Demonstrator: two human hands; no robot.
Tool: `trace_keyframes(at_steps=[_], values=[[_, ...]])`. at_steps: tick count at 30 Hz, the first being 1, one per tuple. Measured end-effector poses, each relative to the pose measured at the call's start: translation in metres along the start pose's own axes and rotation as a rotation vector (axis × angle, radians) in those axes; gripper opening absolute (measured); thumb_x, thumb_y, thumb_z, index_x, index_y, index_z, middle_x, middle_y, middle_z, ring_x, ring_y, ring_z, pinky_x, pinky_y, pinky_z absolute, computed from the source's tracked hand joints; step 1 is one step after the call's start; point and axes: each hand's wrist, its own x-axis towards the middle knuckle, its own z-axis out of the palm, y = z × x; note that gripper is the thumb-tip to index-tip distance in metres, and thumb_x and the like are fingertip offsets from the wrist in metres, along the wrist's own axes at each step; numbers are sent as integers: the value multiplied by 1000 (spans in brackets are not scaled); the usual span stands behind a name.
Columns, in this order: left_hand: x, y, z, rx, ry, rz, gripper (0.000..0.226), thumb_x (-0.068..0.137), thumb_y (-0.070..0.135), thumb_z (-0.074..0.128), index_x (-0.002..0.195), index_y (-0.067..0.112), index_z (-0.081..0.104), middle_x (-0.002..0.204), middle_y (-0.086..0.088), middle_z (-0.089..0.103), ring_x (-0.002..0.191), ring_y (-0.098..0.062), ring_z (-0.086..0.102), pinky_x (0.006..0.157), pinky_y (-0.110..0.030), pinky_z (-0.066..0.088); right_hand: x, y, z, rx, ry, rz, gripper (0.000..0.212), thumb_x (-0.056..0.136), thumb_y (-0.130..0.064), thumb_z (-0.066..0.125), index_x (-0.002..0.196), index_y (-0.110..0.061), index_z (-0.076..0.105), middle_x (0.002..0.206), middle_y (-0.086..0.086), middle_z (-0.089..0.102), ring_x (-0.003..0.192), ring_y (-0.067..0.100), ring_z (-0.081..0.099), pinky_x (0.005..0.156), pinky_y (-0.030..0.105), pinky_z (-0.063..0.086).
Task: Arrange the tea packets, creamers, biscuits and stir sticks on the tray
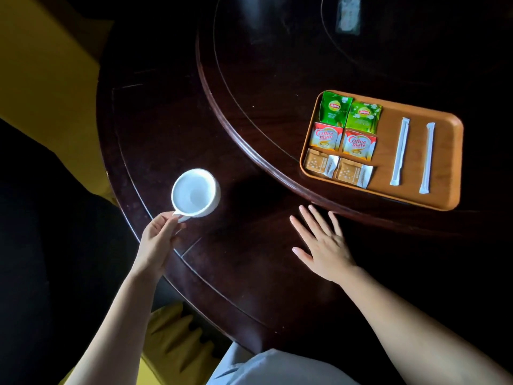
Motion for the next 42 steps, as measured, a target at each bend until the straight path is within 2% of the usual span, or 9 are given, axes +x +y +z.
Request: trace_keyframes(at_steps=[7, 12, 16, 20, 23, 29, 33, 42], values=[[41, 61, 51, 99, -132, 152, 27, 94, 15, 45, 74, 26, 59, 73, 3, 51, 64, -1, 44, 53, -9, 38, -1, 2, 2, 101, 36, -5, 69, 83, -55, 40, 145, -28, 25, 154, 6, 29, 143, 22, 22, 113, 47, 12], [83, 93, 98, 174, -200, 219, 28, 95, 14, 42, 74, 27, 54, 64, 16, 58, 66, -1, 45, 55, -12, 36, 1, 3, 3, 166, 62, -9, 67, 80, -52, 46, 142, -31, 30, 153, 3, 32, 142, 20, 23, 113, 47, 13], [112, 104, 129, 262, -311, 235, 28, 95, 15, 41, 73, 27, 53, 71, 9, 52, 68, -2, 44, 56, -15, 33, 1, 4, 3, 201, 84, -3, 66, 80, -51, 46, 141, -32, 32, 153, 3, 32, 142, 18, 22, 113, 46, 13], [132, 109, 153, 287, -406, 218, 30, 95, 14, 43, 71, 27, 56, 59, 16, 57, 61, -1, 43, 51, -12, 35, 0, 4, 4, 232, 89, 6, 67, 80, -51, 48, 142, -33, 30, 154, 1, 30, 143, 16, 18, 114, 46, 14], [144, 113, 163, 289, -450, 206, 32, 95, 14, 43, 69, 27, 58, 57, 16, 56, 61, 0, 44, 49, -11, 34, 0, 4, 3, 238, 92, 10, 66, 80, -51, 48, 141, -33, 31, 153, 1, 31, 143, 17, 20, 113, 46, 15], [159, 121, 178, 344, -478, 189, 32, 94, 12, 43, 69, 27, 55, 56, 18, 59, 65, -2, 46, 49, -11, 35, 0, 4, 3, 228, 95, 2, 66, 80, -51, 48, 141, -31, 32, 153, 2, 31, 143, 17, 18, 112, 46, 17], [166, 121, 184, 355, -502, 185, 31, 95, 11, 42, 70, 26, 54, 56, 18, 59, 60, -1, 46, 49, -11, 34, 1, 5, 3, 216, 90, -2, 67, 80, -51, 47, 142, -31, 30, 154, 3, 30, 143, 18, 14, 112, 46, 15], [171, 119, 187, 383, -494, 204, 32, 94, 12, 42, 70, 29, 55, 73, 6, 51, 65, -4, 45, 50, -17, 31, 1, 5, 4, 177, 66, -1, 67, 82, -52, 45, 143, -32, 27, 155, 3, 27, 144, 20, 18, 113, 46, 12]])
